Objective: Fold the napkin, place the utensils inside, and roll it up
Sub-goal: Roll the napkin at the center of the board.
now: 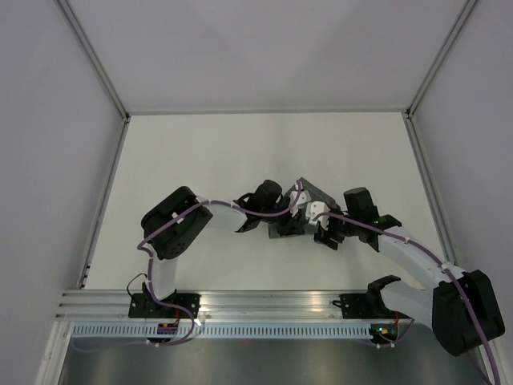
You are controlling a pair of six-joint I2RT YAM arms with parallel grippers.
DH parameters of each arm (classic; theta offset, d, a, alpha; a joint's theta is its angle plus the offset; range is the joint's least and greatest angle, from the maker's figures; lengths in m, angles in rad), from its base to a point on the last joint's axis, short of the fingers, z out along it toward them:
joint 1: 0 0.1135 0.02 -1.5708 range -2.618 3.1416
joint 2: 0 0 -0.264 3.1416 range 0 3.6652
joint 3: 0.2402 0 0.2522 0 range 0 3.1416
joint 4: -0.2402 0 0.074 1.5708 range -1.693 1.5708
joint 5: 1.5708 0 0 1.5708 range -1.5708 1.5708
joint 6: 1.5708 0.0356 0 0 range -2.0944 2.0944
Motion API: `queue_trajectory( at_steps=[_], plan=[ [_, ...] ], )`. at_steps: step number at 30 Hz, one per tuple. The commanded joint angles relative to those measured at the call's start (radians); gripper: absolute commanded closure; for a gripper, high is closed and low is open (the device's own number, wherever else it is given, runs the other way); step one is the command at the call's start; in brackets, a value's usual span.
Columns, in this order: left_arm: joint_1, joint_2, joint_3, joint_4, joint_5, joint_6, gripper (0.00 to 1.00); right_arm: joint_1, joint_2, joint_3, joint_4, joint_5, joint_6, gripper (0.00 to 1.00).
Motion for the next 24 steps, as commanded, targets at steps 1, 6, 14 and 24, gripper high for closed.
queue_trajectory(
  at_steps=[1, 6, 14, 24],
  plan=[
    [0.001, 0.101, -0.035, -0.230, 0.094, -0.079, 0.98, 0.084, 0.001, -0.053, 0.198, 0.144, 0.011, 0.29],
    [0.005, 0.110, -0.028, -0.237, 0.105, -0.079, 0.98, 0.131, 0.051, -0.098, 0.286, 0.228, 0.000, 0.30],
    [0.016, 0.119, 0.015, -0.283, 0.130, -0.110, 0.93, 0.174, 0.102, -0.133, 0.357, 0.274, 0.008, 0.42],
    [0.030, 0.066, 0.032, -0.248, 0.070, -0.197, 0.61, 0.179, 0.157, -0.063, 0.251, 0.247, 0.011, 0.76]
  ],
)
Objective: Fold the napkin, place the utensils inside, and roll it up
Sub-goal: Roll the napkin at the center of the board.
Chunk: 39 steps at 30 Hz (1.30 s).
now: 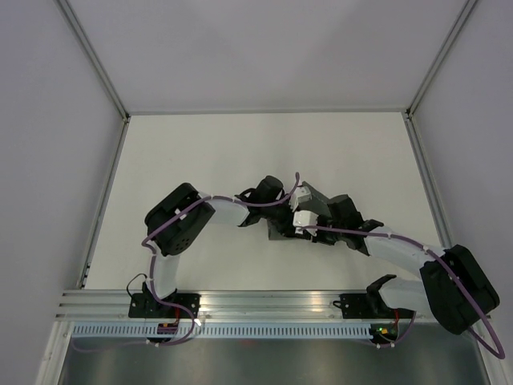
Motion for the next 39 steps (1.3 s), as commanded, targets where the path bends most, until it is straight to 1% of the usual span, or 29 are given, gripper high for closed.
queue_trajectory(
  at_steps=[1, 2, 4, 8, 9, 10, 11, 13, 14, 16, 17, 19, 20, 22, 23, 24, 25, 27, 30, 31, 32, 33, 34, 35, 37, 39],
  plan=[
    [0.002, -0.016, -0.071, -0.114, -0.049, -0.086, 0.58, 0.003, 0.047, 0.061, -0.053, -0.012, 0.000, 0.76],
    [0.007, -0.033, -0.082, -0.070, -0.073, -0.098, 0.53, 0.001, 0.073, 0.083, -0.068, -0.032, -0.002, 0.77],
    [0.015, -0.087, -0.111, -0.028, -0.089, -0.132, 0.50, 0.001, 0.102, 0.110, -0.109, -0.050, 0.000, 0.80],
    [0.033, -0.188, -0.163, 0.082, -0.178, -0.190, 0.42, 0.001, 0.175, 0.177, -0.157, -0.096, 0.003, 0.81],
    [0.034, -0.206, -0.182, 0.095, -0.195, -0.195, 0.41, 0.001, 0.189, 0.189, -0.168, -0.112, 0.001, 0.82],
    [0.038, -0.248, -0.192, 0.110, -0.212, -0.197, 0.38, 0.001, 0.214, 0.199, -0.188, -0.119, 0.000, 0.82],
    [0.038, -0.265, -0.202, 0.121, -0.266, -0.198, 0.37, 0.000, 0.226, 0.218, -0.197, -0.124, -0.003, 0.82],
    [0.039, -0.305, -0.232, 0.153, -0.326, -0.203, 0.37, 0.001, 0.251, 0.237, -0.223, -0.142, -0.009, 0.82],
    [0.041, -0.346, -0.264, 0.165, -0.419, -0.210, 0.37, 0.001, 0.274, 0.255, -0.232, -0.148, -0.011, 0.82],
    [0.045, -0.386, -0.304, 0.231, -0.481, -0.212, 0.36, -0.003, 0.295, 0.271, -0.260, -0.164, -0.018, 0.82],
    [0.044, -0.430, -0.350, 0.259, -0.561, -0.212, 0.36, -0.003, 0.321, 0.291, -0.271, -0.171, -0.022, 0.82],
    [0.047, -0.479, -0.402, 0.354, -0.627, -0.208, 0.36, -0.008, 0.349, 0.312, -0.307, -0.188, -0.032, 0.82],
    [0.047, -0.502, -0.465, 0.398, -0.674, -0.200, 0.35, -0.009, 0.379, 0.337, -0.321, -0.191, -0.035, 0.82],
    [0.044, -0.573, -0.514, 0.482, -0.686, -0.186, 0.34, -0.012, 0.428, 0.382, -0.370, -0.199, -0.051, 0.82],
    [0.044, -0.593, -0.550, 0.500, -0.686, -0.160, 0.34, -0.014, 0.447, 0.400, -0.392, -0.204, -0.055, 0.82],
    [0.036, -0.628, -0.574, 0.510, -0.719, -0.131, 0.34, -0.017, 0.487, 0.436, -0.433, -0.211, -0.069, 0.82],
    [0.035, -0.642, -0.574, 0.521, -0.719, -0.131, 0.34, -0.019, 0.508, 0.455, -0.455, -0.222, -0.075, 0.83],
    [0.019, -0.697, -0.613, 0.536, -0.739, -0.074, 0.34, -0.034, 0.544, 0.495, -0.517, -0.244, -0.084, 0.83],
    [-0.045, -0.763, -0.668, 0.579, -0.833, 0.019, 0.33, -0.055, 0.616, 0.570, -0.589, -0.276, -0.101, 0.83],
    [-0.083, -0.776, -0.689, 0.605, -0.886, 0.071, 0.33, -0.063, 0.649, 0.602, -0.605, -0.280, -0.106, 0.83],
    [-0.100, -0.785, -0.697, 0.615, -0.903, 0.096, 0.33, -0.071, 0.665, 0.619, -0.622, -0.293, -0.107, 0.83],
    [-0.120, -0.789, -0.700, 0.621, -0.925, 0.125, 0.33, -0.074, 0.683, 0.636, -0.655, -0.299, -0.111, 0.83],
    [-0.172, -0.785, -0.699, 0.624, -0.978, 0.197, 0.33, -0.077, 0.714, 0.668, -0.674, -0.305, -0.114, 0.83],
    [-0.197, -0.776, -0.694, 0.627, -0.997, 0.235, 0.33, -0.081, 0.729, 0.683, -0.688, -0.311, -0.117, 0.83],
    [-0.257, -0.732, -0.658, 0.598, -1.025, 0.330, 0.33, -0.083, 0.771, 0.725, -0.740, -0.320, -0.130, 0.83],
    [-0.287, -0.692, -0.630, 0.560, -1.028, 0.384, 0.33, -0.085, 0.798, 0.743, -0.771, -0.322, -0.135, 0.83]
  ],
)
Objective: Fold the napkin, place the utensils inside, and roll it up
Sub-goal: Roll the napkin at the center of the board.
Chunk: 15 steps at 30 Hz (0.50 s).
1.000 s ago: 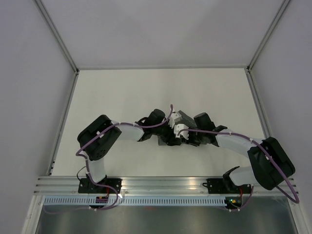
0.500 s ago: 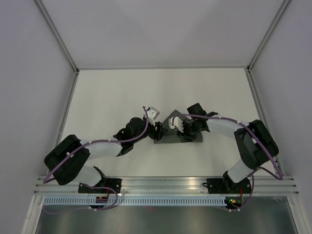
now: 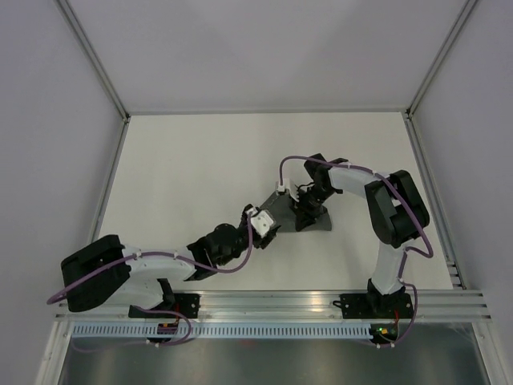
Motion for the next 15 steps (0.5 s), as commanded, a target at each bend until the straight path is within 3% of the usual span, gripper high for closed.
queue_trajectory(
  at_steps=[1, 7, 15],
  plan=[
    [-0.074, 0.076, 0.079, 0.011, -0.083, 0.246, 0.33, 0.005, 0.113, 0.008, -0.093, 0.050, -0.057, 0.83],
    [-0.118, 0.268, 0.186, -0.057, -0.043, 0.374, 0.32, -0.005, 0.185, 0.071, -0.161, 0.061, -0.062, 0.83],
    [-0.117, 0.458, 0.295, -0.170, 0.015, 0.421, 0.31, -0.018, 0.216, 0.097, -0.184, 0.066, -0.051, 0.83]
  ],
)
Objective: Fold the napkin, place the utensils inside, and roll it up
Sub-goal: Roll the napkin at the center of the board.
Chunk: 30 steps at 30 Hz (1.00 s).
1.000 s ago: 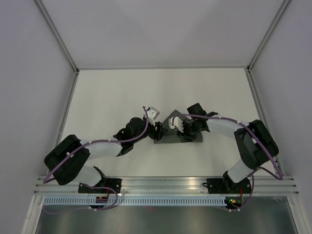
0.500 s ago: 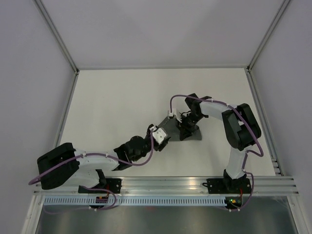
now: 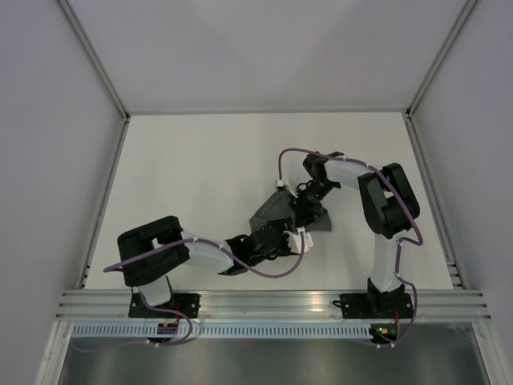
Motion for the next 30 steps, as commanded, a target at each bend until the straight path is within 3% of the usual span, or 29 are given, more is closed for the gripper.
queue_trajectory(
  at_steps=[1, 11, 16, 18, 23, 30],
  plan=[
    [-0.003, 0.057, 0.057, -0.036, 0.032, 0.081, 0.31, 0.003, 0.100, -0.035, -0.021, 0.120, -0.039, 0.83],
    [0.020, 0.143, 0.095, -0.074, 0.007, 0.046, 0.34, -0.009, 0.112, -0.012, -0.049, 0.122, -0.039, 0.82],
    [0.028, 0.169, 0.109, -0.114, 0.027, 0.004, 0.54, -0.012, 0.111, 0.005, -0.061, 0.111, -0.030, 0.77],
    [0.028, 0.178, 0.110, -0.131, 0.033, -0.011, 0.69, -0.014, 0.108, 0.014, -0.070, 0.108, -0.028, 0.71],
    [0.031, 0.184, 0.110, -0.156, 0.070, -0.045, 0.91, -0.014, 0.091, 0.020, -0.069, 0.105, -0.014, 0.52],
    [0.054, 0.180, 0.101, -0.174, 0.194, -0.132, 0.98, -0.034, -0.036, -0.006, -0.026, 0.061, 0.025, 0.40]
  ],
)
